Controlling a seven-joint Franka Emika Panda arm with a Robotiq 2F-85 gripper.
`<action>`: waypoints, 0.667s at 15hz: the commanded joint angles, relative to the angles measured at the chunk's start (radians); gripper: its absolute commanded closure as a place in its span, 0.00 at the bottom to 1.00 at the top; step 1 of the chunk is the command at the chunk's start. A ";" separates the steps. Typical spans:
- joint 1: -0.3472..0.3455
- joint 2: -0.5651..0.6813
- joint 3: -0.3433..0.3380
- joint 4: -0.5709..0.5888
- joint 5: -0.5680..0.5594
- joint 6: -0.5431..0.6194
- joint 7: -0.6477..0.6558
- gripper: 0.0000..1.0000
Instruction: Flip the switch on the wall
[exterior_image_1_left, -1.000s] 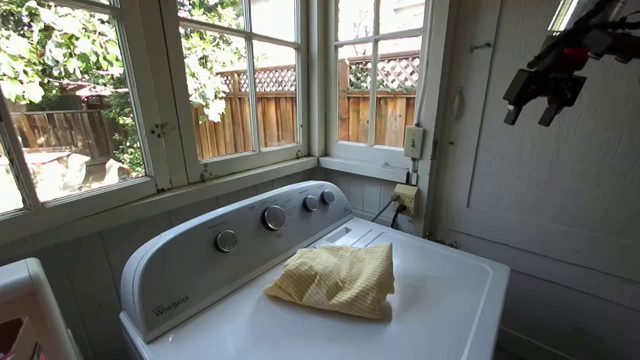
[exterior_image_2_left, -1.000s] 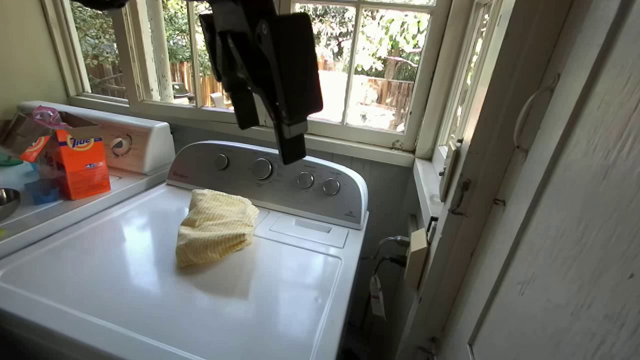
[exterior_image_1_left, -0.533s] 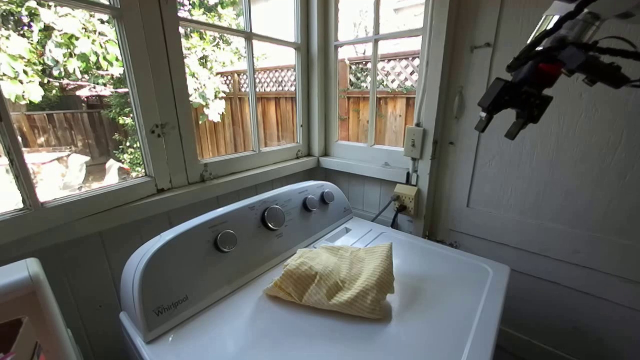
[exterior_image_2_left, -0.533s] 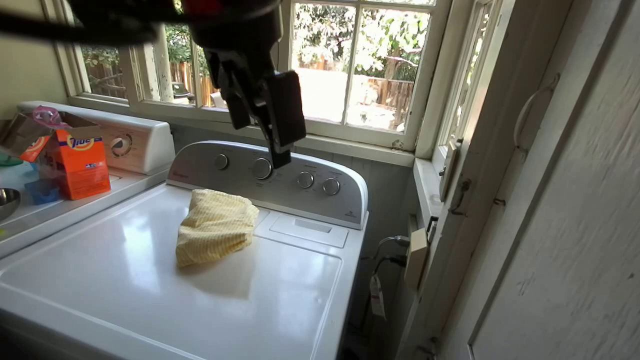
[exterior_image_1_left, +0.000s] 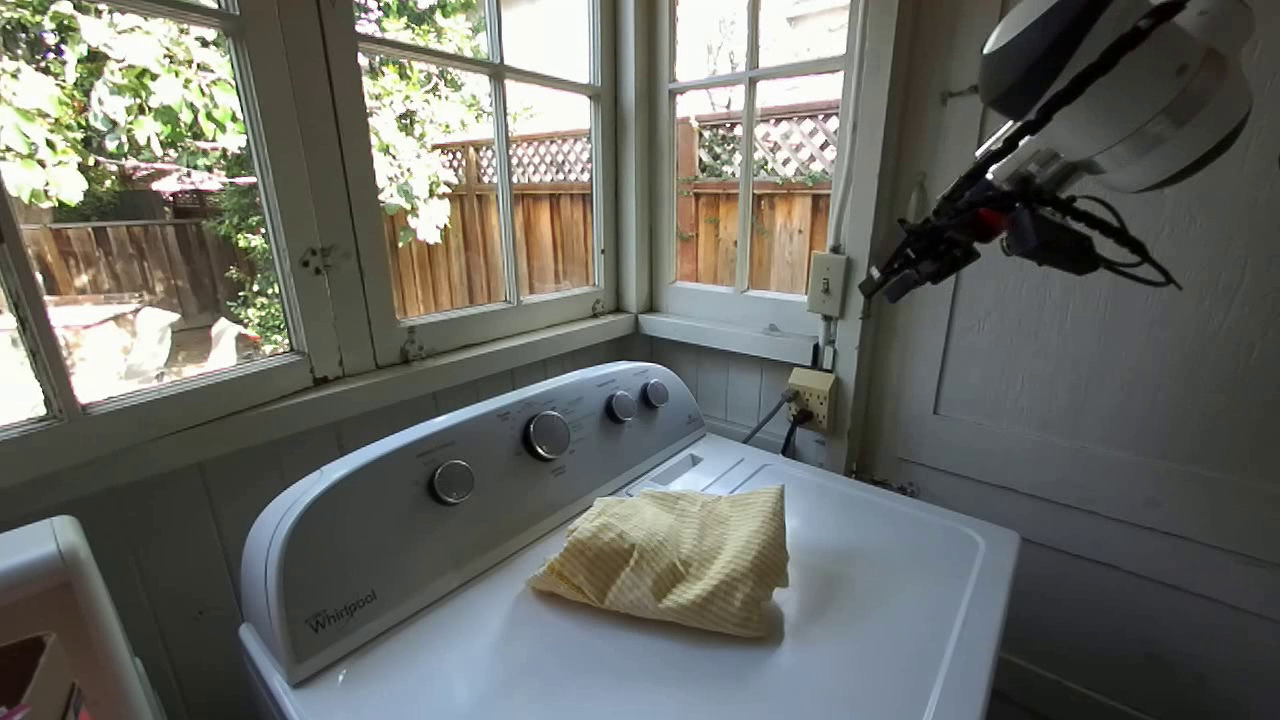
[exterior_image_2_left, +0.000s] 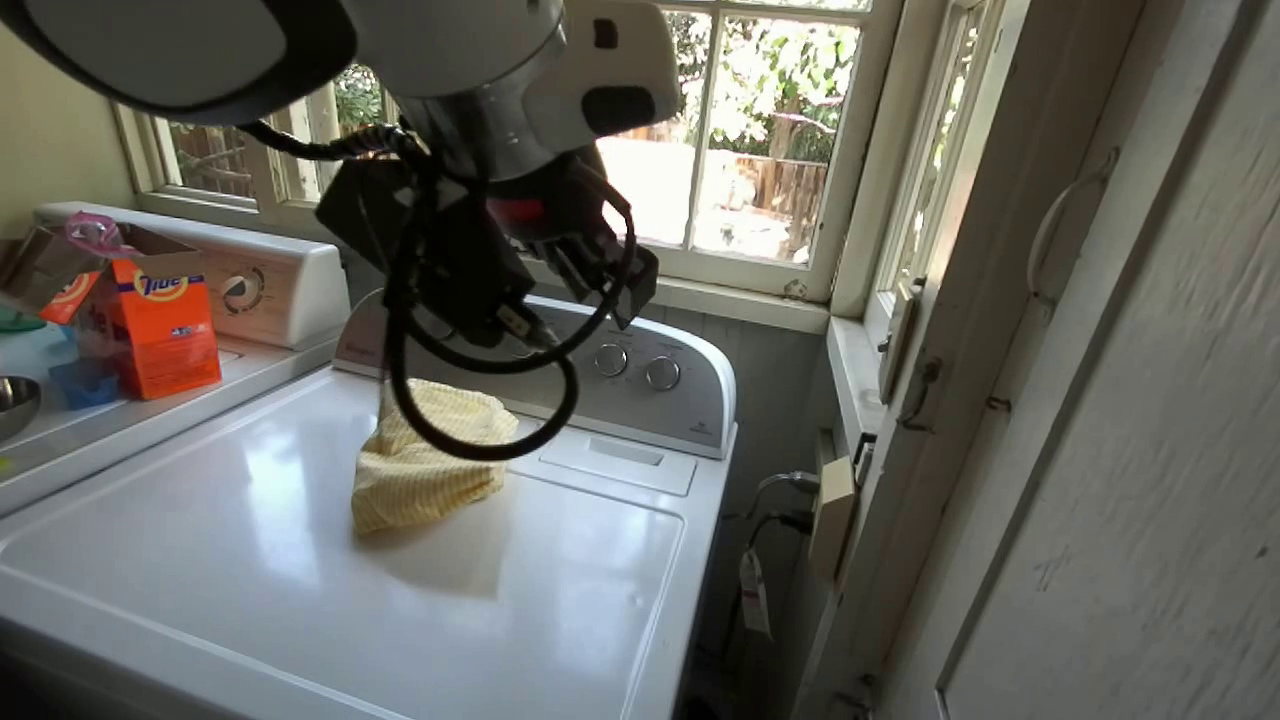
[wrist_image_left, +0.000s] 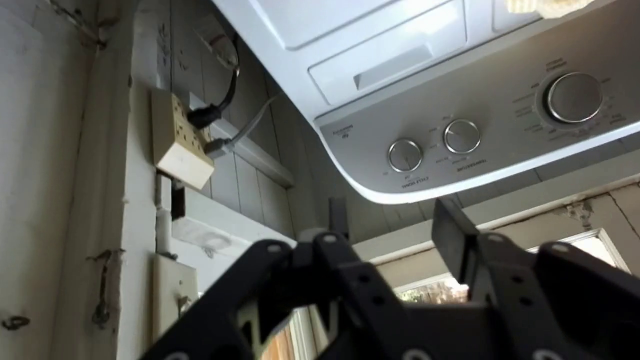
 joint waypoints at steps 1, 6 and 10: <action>0.202 0.069 -0.115 0.015 0.224 0.281 -0.247 0.82; 0.324 0.061 -0.188 0.012 0.279 0.428 -0.291 0.93; 0.341 0.061 -0.205 0.016 0.288 0.438 -0.303 0.99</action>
